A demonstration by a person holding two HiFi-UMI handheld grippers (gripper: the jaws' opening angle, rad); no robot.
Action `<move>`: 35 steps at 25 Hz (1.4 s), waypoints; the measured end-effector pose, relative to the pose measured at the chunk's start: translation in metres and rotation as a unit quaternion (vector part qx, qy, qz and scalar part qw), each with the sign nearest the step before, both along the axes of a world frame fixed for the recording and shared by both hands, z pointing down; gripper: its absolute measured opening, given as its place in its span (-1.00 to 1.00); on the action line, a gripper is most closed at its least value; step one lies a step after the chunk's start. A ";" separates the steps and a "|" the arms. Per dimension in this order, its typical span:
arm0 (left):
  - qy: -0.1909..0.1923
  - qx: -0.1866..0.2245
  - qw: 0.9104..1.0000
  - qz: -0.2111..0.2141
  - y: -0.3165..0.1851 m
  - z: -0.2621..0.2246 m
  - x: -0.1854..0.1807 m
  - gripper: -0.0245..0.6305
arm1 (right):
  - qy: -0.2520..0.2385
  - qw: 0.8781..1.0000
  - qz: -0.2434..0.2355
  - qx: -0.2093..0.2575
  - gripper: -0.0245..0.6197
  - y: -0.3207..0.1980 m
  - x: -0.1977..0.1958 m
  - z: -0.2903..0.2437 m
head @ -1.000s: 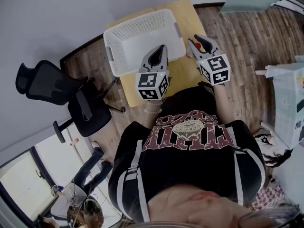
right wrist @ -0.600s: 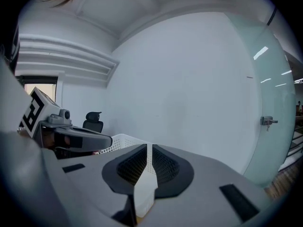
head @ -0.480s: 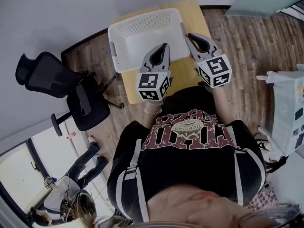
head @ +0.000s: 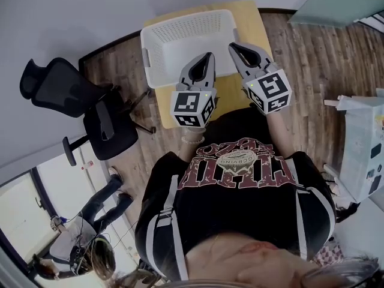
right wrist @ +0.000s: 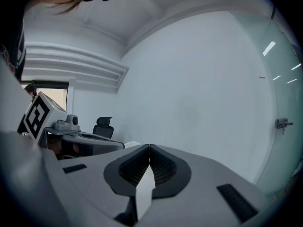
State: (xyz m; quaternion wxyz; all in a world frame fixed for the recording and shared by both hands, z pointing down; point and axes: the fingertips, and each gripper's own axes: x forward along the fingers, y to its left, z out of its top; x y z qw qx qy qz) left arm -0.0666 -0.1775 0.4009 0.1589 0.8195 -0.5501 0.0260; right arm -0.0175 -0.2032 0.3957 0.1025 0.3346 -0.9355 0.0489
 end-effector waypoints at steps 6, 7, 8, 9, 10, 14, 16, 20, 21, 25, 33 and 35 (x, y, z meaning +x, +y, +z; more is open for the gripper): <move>-0.002 0.003 1.000 -0.008 0.000 -0.003 -0.005 -0.78 | -0.003 1.000 -0.019 0.005 -0.87 0.004 -0.014 -0.004; -0.002 0.005 1.000 -0.009 0.000 -0.004 -0.006 -0.78 | -0.004 1.000 -0.021 0.005 -0.87 0.005 -0.015 -0.004; -0.002 0.006 1.000 -0.010 0.000 -0.005 -0.007 -0.78 | -0.006 1.000 -0.024 0.005 -0.87 0.005 -0.017 -0.005; -0.002 0.007 1.000 -0.012 0.000 -0.006 -0.008 -0.78 | -0.007 1.000 -0.027 0.004 -0.87 0.005 -0.018 -0.006; -0.002 0.008 1.000 -0.013 0.000 -0.007 -0.009 -0.78 | -0.009 1.000 -0.030 0.003 -0.87 0.005 -0.020 -0.007; -0.001 0.010 1.000 -0.017 -0.001 -0.009 -0.015 -0.78 | -0.011 0.999 -0.038 0.003 -0.87 0.006 -0.027 -0.008; -0.001 0.011 1.000 -0.019 -0.001 -0.009 -0.015 -0.78 | -0.010 0.999 -0.043 0.004 -0.87 0.007 -0.029 -0.008; -0.002 0.011 1.000 -0.021 -0.003 -0.010 -0.016 -0.78 | -0.007 0.999 -0.050 0.008 -0.87 0.008 -0.033 -0.009; -0.001 0.011 1.000 -0.021 -0.004 -0.010 -0.017 -0.78 | -0.005 0.999 -0.051 0.009 -0.87 0.007 -0.034 -0.009; -0.001 0.010 1.000 -0.022 -0.005 -0.010 -0.018 -0.78 | -0.002 0.999 -0.054 0.009 -0.87 0.006 -0.036 -0.008; -0.002 0.007 1.000 -0.022 -0.010 -0.009 -0.016 -0.78 | -0.004 0.999 -0.052 0.002 -0.87 0.001 -0.034 -0.005; -0.004 0.006 1.000 -0.021 -0.011 -0.009 -0.016 -0.78 | -0.004 0.999 -0.052 0.001 -0.87 0.000 -0.033 -0.006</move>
